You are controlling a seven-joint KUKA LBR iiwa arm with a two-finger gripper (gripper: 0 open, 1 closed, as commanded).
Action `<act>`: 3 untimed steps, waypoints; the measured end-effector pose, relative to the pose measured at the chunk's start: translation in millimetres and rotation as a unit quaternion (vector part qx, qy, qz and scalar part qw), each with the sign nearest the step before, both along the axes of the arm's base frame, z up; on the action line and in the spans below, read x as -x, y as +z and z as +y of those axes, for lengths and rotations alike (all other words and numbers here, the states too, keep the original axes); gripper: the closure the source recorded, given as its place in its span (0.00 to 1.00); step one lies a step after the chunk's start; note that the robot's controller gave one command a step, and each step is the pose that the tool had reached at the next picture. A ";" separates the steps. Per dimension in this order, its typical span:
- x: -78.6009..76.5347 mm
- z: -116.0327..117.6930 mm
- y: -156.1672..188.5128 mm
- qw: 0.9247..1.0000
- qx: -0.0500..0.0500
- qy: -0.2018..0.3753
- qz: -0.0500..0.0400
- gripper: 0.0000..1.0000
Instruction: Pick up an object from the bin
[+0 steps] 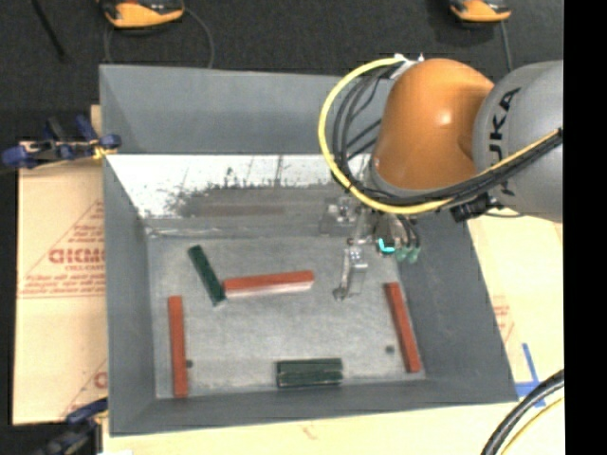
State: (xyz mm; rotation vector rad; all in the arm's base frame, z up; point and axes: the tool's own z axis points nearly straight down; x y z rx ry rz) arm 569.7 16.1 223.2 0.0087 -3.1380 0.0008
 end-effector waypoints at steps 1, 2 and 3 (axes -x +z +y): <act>-43.3 63.6 -156.8 1.000 -0.001 -0.023 -0.001 0.00; -27.6 56.2 -120.4 1.000 0.000 -0.023 -0.003 0.00; -15.2 49.9 -116.3 0.997 0.000 -0.081 -0.002 0.00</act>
Offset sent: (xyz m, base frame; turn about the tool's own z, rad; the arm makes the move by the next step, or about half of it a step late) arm 0.0437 0.0626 -0.1532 0.0490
